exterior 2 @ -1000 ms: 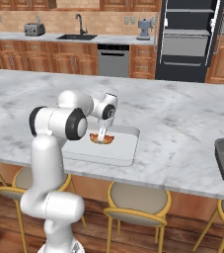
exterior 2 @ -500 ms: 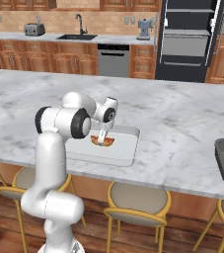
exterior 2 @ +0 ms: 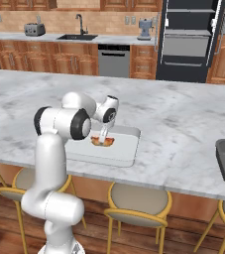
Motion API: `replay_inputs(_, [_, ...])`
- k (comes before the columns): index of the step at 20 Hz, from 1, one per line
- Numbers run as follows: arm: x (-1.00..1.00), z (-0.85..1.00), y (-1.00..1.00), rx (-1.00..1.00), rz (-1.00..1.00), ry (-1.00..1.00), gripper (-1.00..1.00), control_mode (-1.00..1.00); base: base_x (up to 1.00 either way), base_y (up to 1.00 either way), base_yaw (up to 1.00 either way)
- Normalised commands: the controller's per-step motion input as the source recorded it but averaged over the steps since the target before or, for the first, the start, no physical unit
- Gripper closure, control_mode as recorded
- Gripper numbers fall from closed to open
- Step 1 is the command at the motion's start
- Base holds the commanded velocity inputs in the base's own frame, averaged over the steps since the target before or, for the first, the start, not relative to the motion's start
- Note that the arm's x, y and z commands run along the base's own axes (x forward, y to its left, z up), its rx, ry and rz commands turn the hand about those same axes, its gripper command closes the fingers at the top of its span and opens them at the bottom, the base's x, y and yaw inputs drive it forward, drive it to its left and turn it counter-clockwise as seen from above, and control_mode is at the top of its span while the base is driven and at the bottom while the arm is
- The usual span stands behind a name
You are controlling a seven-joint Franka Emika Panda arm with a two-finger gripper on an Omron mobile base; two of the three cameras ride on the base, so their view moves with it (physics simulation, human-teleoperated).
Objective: Place the cold items (kiwi and apple) from the fridge in one tupperware on the dining counter. Place the warm items (kebab skewer and hot dog) in the stove area in another tupperware.
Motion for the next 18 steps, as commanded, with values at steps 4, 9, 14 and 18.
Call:
replay_inputs(4, [-0.39, 0.37, 0.00, 0.01, 0.04, -0.52, -1.00, -1.00, 0.00, 0.00, 0.00])
replay_inputs(9, [-0.35, 0.64, -0.01, 0.09, 0.00, -0.28, -1.00, -1.00, 0.00, 0.00, 0.00])
replay_inputs(14, [-0.29, 0.77, 0.00, 0.27, 0.02, 0.08, -1.00, -1.00, 0.00, 0.00, 0.00])
replay_inputs(18, [-0.18, 0.97, 0.00, 0.22, 0.00, 0.37, -1.00, -1.00, 0.00, 0.00, 0.00])
